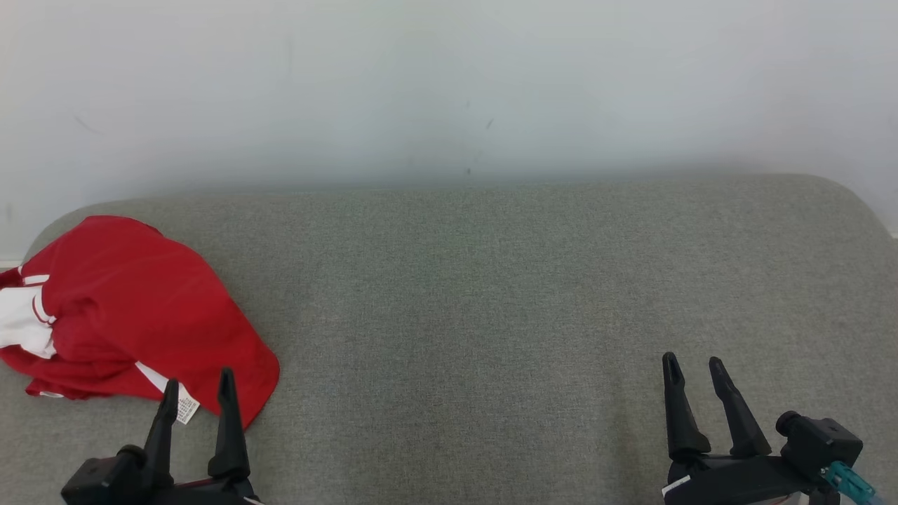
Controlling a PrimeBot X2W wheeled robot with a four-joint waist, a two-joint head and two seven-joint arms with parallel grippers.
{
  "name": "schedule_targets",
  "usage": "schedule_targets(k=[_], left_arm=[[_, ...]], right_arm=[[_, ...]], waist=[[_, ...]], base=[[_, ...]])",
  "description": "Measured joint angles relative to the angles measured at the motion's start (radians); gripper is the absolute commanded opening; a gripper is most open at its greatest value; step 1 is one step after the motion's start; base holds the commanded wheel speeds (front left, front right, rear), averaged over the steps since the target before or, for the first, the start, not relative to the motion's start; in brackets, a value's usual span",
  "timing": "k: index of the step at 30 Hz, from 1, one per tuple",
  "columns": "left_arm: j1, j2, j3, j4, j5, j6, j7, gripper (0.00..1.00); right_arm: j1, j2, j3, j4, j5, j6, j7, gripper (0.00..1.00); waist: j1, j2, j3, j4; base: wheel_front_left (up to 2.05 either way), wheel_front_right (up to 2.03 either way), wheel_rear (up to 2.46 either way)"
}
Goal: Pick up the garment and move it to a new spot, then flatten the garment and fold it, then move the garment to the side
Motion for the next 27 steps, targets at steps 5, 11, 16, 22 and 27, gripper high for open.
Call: schedule_targets(k=[5,11,16,22,27], left_arm=[[0.005,0.004,0.004,-0.008,0.041,-0.008,-0.009,1.00],[0.018,0.006,0.006,-0.025,0.091,-0.010,-0.023,1.00],[0.024,0.006,0.012,-0.025,0.109,-0.027,-0.034,1.00],[0.025,0.005,0.017,-0.027,0.143,-0.044,-0.045,1.00],[0.026,0.004,0.024,-0.027,0.165,-0.054,-0.056,1.00]], right_arm=[[0.001,0.000,-0.006,-0.006,-0.050,0.000,-0.010,1.00],[0.004,0.000,-0.008,-0.013,-0.106,0.000,-0.024,1.00],[0.008,-0.001,-0.010,-0.016,-0.142,0.000,-0.033,1.00],[0.018,-0.001,-0.013,-0.024,-0.181,0.000,-0.035,1.00],[0.021,-0.001,-0.018,-0.033,-0.201,0.000,-0.036,1.00]], waist=[[0.0000,0.0000,0.000,0.000],[0.0000,0.0000,-0.001,0.001],[0.0000,0.0000,0.000,0.004],[0.0000,0.0000,-0.001,0.008],[0.0000,0.0000,-0.002,0.009]], base=[[0.00,0.00,0.00],[0.00,0.00,0.00],[0.00,0.00,0.00],[0.00,0.00,0.00],[0.00,0.00,0.00]])
